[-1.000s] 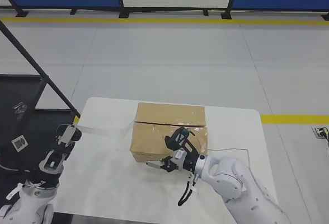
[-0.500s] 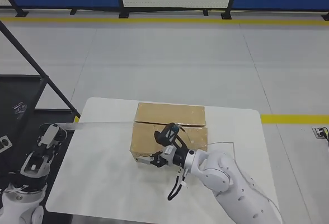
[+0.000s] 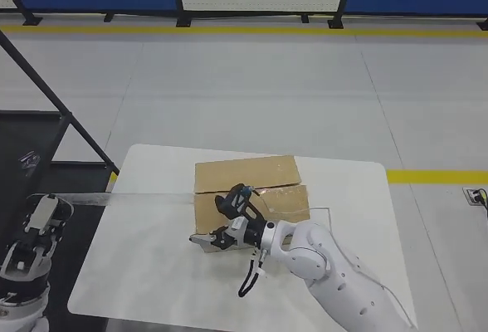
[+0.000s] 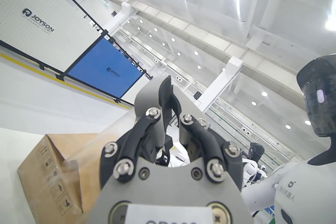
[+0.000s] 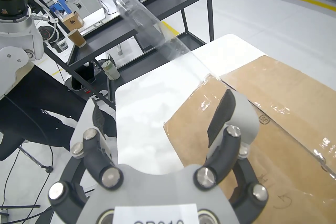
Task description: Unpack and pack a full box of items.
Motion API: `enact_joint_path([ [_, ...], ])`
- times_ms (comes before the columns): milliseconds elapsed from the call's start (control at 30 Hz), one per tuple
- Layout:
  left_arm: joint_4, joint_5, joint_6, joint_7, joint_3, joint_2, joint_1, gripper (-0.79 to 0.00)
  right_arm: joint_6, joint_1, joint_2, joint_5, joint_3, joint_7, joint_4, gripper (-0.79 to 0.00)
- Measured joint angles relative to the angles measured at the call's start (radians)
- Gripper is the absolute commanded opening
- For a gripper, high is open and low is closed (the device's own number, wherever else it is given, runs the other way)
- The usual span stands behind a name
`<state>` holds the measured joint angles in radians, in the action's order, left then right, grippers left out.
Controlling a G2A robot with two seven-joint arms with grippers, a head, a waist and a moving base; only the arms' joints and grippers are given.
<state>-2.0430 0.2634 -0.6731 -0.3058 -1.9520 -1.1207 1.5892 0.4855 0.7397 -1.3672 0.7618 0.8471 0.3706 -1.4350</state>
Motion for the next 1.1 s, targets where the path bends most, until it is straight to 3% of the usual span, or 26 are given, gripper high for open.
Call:
enact_joint_path([
  [333,0.025,0.0,0.031,-0.051,0.024,0.001,-0.029,-0.785,0.028,-0.018,-0.014,-0.007,-0.019,-0.021,0.014,0.0],
  [533,0.04,-0.025,0.064,-0.069,0.057,0.003,-0.081,-0.785,0.147,-0.032,-0.02,-0.05,-0.052,0.04,0.007,0.0],
  [667,0.044,-0.036,0.083,-0.08,0.073,0.005,-0.112,-0.785,0.105,-0.025,-0.027,-0.011,-0.08,0.052,-0.019,0.0],
  [700,0.046,-0.039,0.088,-0.083,0.077,0.005,-0.118,-0.708,0.097,-0.024,-0.029,-0.003,-0.083,0.051,-0.022,0.0],
  [733,0.05,-0.043,0.094,-0.091,0.083,0.006,-0.126,-0.696,0.091,-0.023,-0.03,0.003,-0.085,0.048,-0.023,0.0],
  [767,0.054,-0.047,0.1,-0.096,0.088,0.006,-0.133,-0.785,0.089,-0.022,-0.031,0.004,-0.085,0.045,-0.023,0.0],
  [1100,0.084,-0.095,0.171,-0.129,0.168,0.01,-0.248,-0.785,0.144,-0.047,-0.063,-0.032,-0.132,-0.063,0.045,0.0],
])
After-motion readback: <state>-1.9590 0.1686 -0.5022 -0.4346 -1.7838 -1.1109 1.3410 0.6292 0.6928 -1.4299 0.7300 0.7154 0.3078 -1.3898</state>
